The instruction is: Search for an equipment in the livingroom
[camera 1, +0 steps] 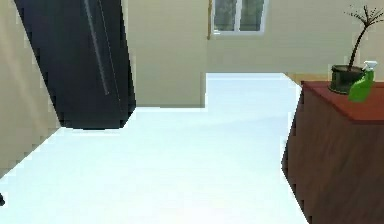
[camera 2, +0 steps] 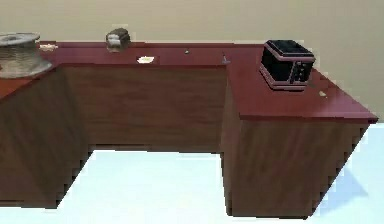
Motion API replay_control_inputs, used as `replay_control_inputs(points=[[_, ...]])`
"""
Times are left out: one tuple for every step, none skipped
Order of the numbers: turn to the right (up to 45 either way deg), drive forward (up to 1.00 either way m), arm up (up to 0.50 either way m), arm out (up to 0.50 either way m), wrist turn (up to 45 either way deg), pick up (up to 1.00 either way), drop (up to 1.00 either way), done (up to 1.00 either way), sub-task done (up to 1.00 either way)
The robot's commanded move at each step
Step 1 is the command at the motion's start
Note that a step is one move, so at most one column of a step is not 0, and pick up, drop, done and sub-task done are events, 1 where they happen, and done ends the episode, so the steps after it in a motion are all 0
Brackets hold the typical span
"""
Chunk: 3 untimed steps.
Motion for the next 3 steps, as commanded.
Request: replay_control_inputs(points=[[6.0,0.0,0.0,0.0,0.0,0.0,0.0,0.0,0.0],[0.0,1.0,0.0,0.0,0.0,0.0,0.0,0.0,0.0],[0.0,0.5,0.0,0.0,0.0,0.0,0.0,0.0,0.0]])
